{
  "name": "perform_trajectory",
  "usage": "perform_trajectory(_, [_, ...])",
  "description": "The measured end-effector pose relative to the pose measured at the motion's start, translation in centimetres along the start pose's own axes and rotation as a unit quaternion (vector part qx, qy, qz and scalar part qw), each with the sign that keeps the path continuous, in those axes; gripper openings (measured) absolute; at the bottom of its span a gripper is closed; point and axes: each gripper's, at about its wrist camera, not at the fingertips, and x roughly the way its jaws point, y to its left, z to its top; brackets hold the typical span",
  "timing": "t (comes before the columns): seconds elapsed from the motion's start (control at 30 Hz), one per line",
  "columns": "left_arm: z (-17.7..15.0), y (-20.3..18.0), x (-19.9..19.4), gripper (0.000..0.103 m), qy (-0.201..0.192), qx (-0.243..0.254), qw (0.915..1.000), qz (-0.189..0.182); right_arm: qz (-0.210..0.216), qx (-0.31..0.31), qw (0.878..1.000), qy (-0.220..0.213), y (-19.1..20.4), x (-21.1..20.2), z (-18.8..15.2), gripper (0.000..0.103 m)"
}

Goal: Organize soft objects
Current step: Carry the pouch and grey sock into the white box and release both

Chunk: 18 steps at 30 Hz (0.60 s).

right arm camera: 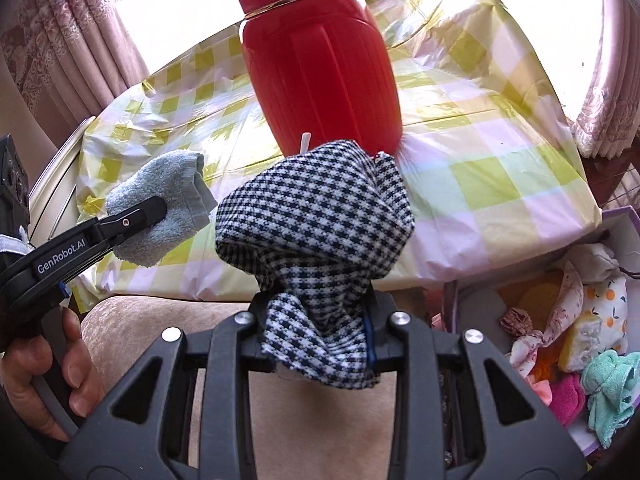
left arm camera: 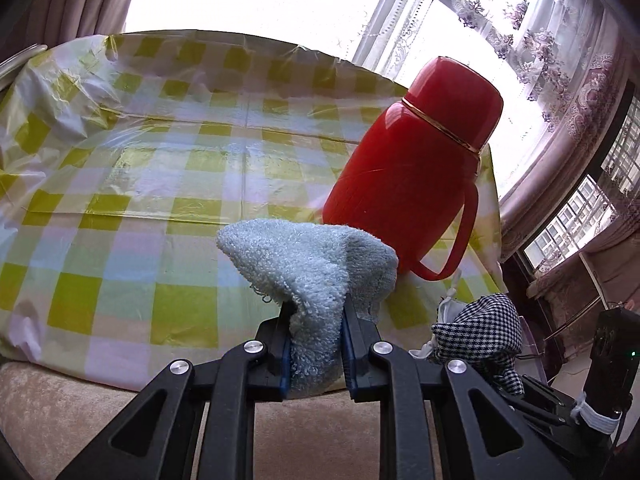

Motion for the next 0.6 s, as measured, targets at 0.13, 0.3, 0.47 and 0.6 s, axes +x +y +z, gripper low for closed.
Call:
perform_trajectory(0.13, [-0.8, -2.5, 0.2, 0.020, 0.007, 0.022, 0.9995, -0.020, -0.021, 0.025, 0.999, -0.001, -3.6, -1.8, -1.2, 0.034])
perform_trajectory(0.3, [-1.9, -5.9, 0.7, 0.020, 0.020, 0.050, 0.9975, -0.046, -0.051, 0.055, 0.997, -0.002, -7.1, -3.2, -2.2, 0.034])
perform_trajectory(0.47, [-2.9, -9.5, 1.5, 0.020, 0.035, 0.081, 0.9933, -0.075, -0.081, 0.081, 0.993, -0.002, -10.2, -4.5, -2.8, 0.034])
perform_trajectory(0.6, [-3.6, -12.2, 2.1, 0.021, 0.047, 0.107, 0.9888, -0.094, -0.107, 0.096, 0.990, -0.003, -12.6, -5.8, -3.4, 0.034])
